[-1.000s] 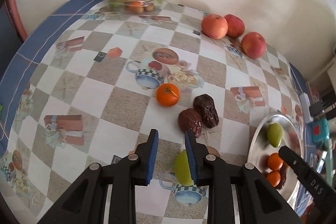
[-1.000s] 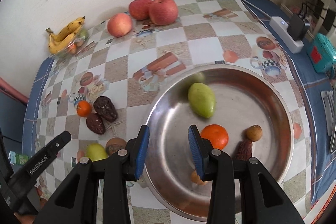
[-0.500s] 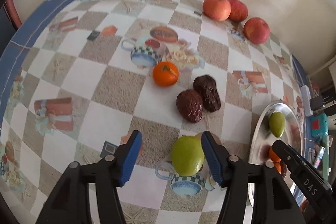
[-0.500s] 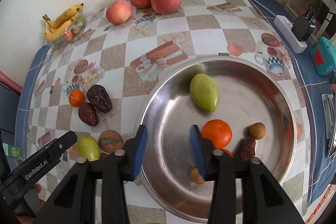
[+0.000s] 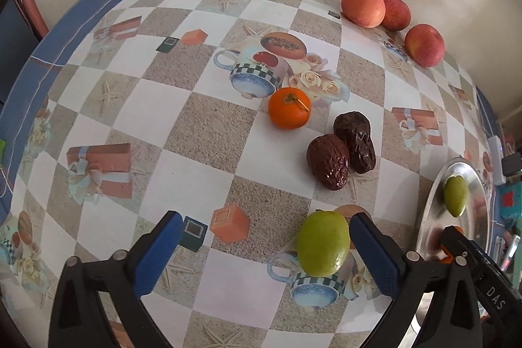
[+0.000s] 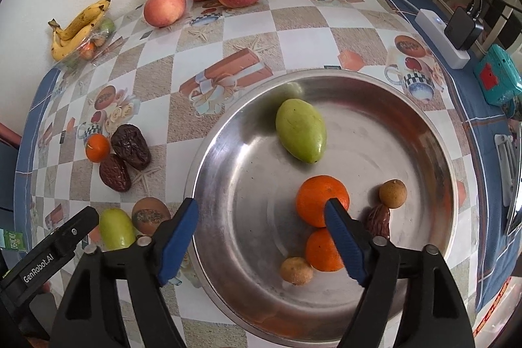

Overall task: Organize fruits
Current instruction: 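Withdraw both open tools from the bowl toward the green pear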

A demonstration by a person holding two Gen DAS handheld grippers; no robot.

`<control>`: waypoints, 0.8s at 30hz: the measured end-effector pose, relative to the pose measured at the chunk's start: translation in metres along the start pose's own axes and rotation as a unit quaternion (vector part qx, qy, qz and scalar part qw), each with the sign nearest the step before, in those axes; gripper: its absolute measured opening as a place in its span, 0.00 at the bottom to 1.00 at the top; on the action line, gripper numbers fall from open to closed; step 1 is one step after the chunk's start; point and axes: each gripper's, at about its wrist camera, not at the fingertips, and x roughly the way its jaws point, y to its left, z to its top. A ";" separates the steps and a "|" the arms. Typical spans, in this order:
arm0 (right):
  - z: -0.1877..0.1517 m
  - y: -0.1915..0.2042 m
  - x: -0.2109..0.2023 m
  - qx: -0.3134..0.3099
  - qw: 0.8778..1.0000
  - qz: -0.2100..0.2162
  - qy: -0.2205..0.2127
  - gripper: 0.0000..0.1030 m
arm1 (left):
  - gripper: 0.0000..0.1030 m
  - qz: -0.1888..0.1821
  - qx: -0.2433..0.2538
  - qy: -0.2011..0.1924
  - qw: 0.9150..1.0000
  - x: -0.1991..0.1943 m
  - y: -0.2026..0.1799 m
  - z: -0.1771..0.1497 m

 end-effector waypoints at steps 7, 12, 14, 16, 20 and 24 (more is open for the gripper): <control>-0.001 0.000 -0.001 -0.004 1.000 -0.022 -0.018 0.93 | 1.00 0.007 0.002 0.006 1.000 0.003 0.000 0.000; -0.001 -0.002 -0.001 0.005 1.000 -0.005 -0.019 0.93 | 1.00 0.009 0.007 0.006 1.000 0.004 -0.002 0.001; 0.000 0.000 -0.002 0.002 1.000 0.002 -0.021 0.93 | 1.00 0.009 0.007 0.006 1.000 0.004 -0.002 0.000; 0.000 0.001 -0.004 -0.005 1.000 0.002 -0.023 0.93 | 1.00 0.009 0.007 0.005 1.000 0.003 -0.002 0.000; 0.001 0.002 -0.007 -0.005 0.999 0.011 -0.033 0.93 | 1.00 0.017 0.011 0.000 1.000 0.002 -0.002 0.001; 0.002 0.005 -0.010 -0.005 0.999 0.017 -0.041 0.93 | 1.00 0.019 0.010 -0.008 1.000 -0.003 0.000 0.005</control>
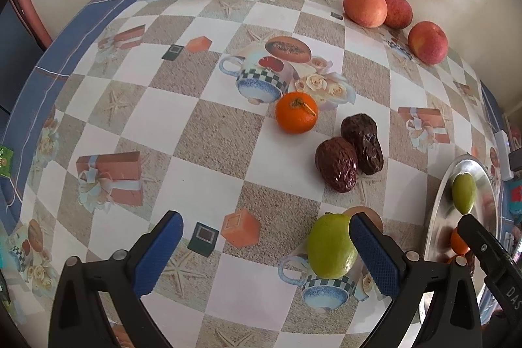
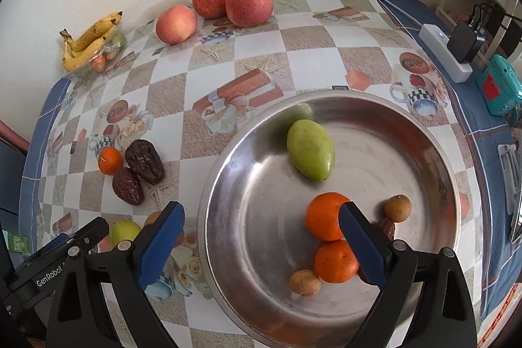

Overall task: Organize fruits
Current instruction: 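Withdraw both open tools from the bowl toward the green pear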

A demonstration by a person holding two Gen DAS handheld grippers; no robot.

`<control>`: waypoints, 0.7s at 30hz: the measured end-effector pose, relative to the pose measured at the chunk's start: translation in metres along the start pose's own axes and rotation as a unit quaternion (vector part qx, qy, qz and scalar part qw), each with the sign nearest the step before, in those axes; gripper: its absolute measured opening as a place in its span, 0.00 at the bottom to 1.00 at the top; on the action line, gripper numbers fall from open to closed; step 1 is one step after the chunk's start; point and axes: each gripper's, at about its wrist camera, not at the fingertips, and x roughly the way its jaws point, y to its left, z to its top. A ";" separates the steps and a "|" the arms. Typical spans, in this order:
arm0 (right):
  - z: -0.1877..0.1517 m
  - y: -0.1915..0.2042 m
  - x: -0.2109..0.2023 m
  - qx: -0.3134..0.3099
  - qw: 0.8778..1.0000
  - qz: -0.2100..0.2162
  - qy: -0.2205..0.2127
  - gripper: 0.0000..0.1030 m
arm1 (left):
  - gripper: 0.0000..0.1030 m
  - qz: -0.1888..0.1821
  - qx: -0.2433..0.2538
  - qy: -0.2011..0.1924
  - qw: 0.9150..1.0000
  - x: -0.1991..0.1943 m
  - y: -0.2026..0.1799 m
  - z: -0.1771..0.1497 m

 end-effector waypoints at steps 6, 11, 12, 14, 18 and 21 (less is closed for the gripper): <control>0.002 0.012 0.000 -0.004 1.000 0.005 -0.001 0.93 | 1.00 0.005 -0.007 -0.027 1.000 -0.013 0.012 0.008; 0.000 0.028 0.002 -0.018 1.000 0.014 0.005 0.93 | 1.00 0.011 -0.030 -0.038 0.999 -0.018 0.030 0.013; -0.001 0.033 0.003 -0.021 1.000 0.017 0.007 0.93 | 1.00 0.011 -0.036 -0.038 0.999 -0.019 0.033 0.014; -0.002 0.040 0.004 -0.030 0.999 0.022 0.008 0.93 | 1.00 0.012 -0.057 -0.041 0.997 -0.021 0.044 0.016; -0.006 0.056 0.004 -0.053 0.998 0.027 0.009 0.93 | 1.00 0.018 -0.076 -0.045 0.996 -0.022 0.058 0.018; -0.007 0.067 0.003 -0.062 0.997 0.041 0.011 0.93 | 1.00 0.019 -0.085 -0.043 0.995 -0.020 0.067 0.019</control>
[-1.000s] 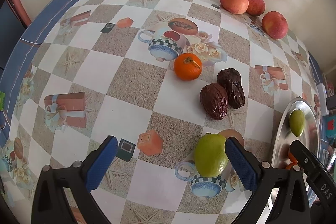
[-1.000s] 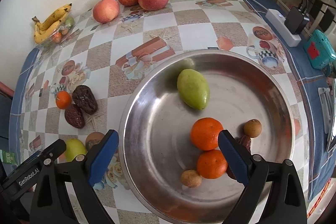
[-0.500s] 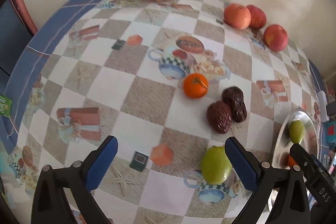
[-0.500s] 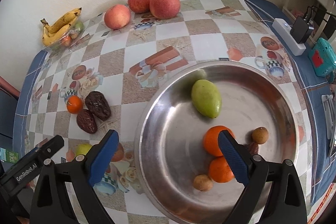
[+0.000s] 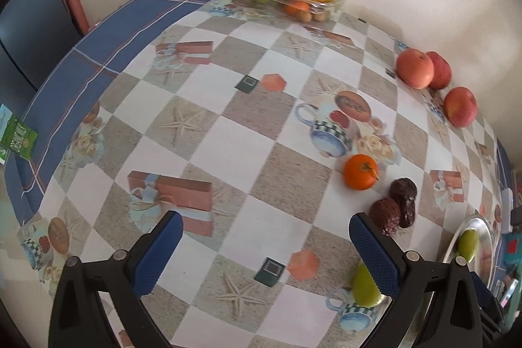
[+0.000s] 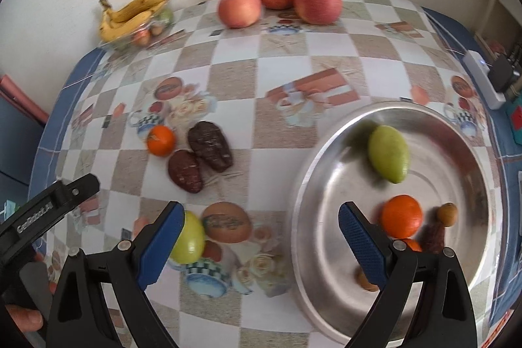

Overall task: Organize fruits
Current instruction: 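Withdraw both open tools from the bowl toward the green pear, then grasp the green pear with the right tool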

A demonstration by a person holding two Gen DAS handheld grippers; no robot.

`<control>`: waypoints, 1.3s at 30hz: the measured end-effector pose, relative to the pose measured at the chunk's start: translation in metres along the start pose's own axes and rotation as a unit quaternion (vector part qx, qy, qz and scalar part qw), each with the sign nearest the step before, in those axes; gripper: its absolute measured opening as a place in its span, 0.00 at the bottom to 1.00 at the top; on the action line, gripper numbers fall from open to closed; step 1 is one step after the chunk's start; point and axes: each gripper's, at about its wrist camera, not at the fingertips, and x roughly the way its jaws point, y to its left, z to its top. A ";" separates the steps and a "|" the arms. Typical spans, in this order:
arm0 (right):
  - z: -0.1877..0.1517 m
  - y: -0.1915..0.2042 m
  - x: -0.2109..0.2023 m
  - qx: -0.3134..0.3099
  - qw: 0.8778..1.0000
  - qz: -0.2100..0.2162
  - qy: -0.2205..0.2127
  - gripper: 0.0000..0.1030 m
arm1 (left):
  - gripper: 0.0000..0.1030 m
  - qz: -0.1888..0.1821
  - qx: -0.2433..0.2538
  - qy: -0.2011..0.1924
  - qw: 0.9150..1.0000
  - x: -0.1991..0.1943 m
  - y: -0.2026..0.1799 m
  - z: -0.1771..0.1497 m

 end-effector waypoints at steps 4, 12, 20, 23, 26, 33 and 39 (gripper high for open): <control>-0.001 0.014 0.001 -0.017 1.000 0.009 0.000 0.93 | 1.00 0.006 -0.019 0.001 1.000 0.002 0.011 0.001; -0.005 0.031 0.013 -0.048 0.999 0.014 0.020 0.93 | 1.00 0.009 -0.019 0.024 0.999 0.013 0.011 -0.003; -0.016 0.046 0.039 -0.088 0.994 0.006 0.062 0.93 | 1.00 0.017 -0.017 0.077 0.997 0.041 0.010 -0.014; -0.019 0.049 0.046 -0.093 0.993 0.007 0.071 0.93 | 1.00 0.020 -0.023 0.091 0.995 0.049 0.013 -0.017; -0.022 0.053 0.054 -0.103 0.991 -0.002 0.080 0.91 | 1.00 0.022 -0.025 0.097 0.995 0.052 0.015 -0.019; -0.028 0.065 0.062 -0.124 0.989 -0.003 0.086 0.69 | 1.00 0.022 -0.024 0.092 0.995 0.052 0.015 -0.016; -0.029 0.076 0.063 -0.136 0.987 0.001 0.085 0.52 | 1.00 0.023 -0.022 0.088 0.996 0.051 0.015 -0.015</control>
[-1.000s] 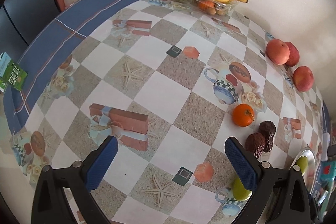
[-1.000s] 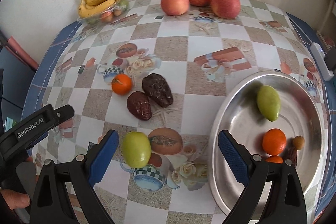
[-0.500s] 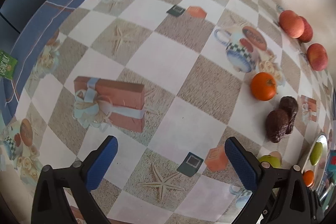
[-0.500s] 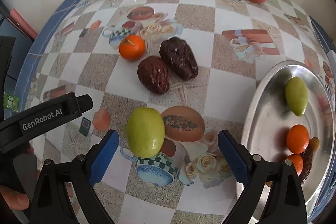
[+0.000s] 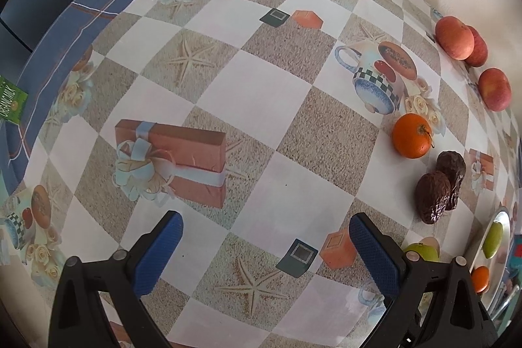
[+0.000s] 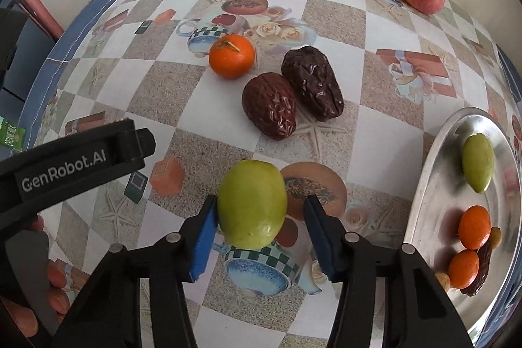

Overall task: Organize fruits
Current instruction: 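Grasp the green pear with the right tool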

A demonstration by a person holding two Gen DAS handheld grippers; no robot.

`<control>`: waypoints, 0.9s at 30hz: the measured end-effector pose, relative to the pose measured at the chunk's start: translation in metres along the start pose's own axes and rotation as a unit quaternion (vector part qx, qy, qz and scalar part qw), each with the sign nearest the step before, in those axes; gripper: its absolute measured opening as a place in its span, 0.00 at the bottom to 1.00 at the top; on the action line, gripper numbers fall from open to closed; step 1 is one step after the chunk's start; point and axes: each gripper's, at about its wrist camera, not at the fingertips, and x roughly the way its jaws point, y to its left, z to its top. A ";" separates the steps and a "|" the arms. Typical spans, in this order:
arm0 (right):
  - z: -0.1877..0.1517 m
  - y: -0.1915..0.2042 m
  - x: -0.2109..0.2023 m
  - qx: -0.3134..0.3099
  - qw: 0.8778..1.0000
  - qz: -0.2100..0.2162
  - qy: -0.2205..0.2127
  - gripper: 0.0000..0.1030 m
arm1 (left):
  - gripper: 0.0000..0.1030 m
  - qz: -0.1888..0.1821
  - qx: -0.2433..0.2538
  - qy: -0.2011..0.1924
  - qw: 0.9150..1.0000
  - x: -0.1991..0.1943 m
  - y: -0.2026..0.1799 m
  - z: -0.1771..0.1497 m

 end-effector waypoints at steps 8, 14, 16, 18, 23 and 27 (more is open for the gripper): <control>0.003 0.006 0.003 -0.003 1.000 0.011 -0.003 0.40 | 1.00 0.001 0.001 -0.007 1.000 -0.004 -0.001 0.000; 0.002 -0.003 -0.003 0.015 0.999 0.033 -0.005 0.40 | 1.00 -0.012 0.003 -0.014 1.000 -0.012 -0.002 0.002; 0.002 -0.009 -0.007 0.023 0.999 0.041 -0.010 0.40 | 1.00 -0.029 -0.001 -0.020 0.999 -0.017 -0.003 0.003; 0.003 -0.016 -0.011 0.036 0.998 0.048 -0.017 0.40 | 1.00 -0.042 0.001 -0.025 0.999 -0.021 -0.006 0.003; 0.005 -0.042 -0.030 0.076 0.995 0.050 -0.047 0.40 | 0.97 -0.081 0.006 -0.034 0.996 -0.030 -0.014 0.003; 0.004 -0.066 -0.048 0.111 0.990 0.042 -0.075 0.40 | 0.82 -0.100 0.017 -0.044 0.994 -0.032 -0.022 0.002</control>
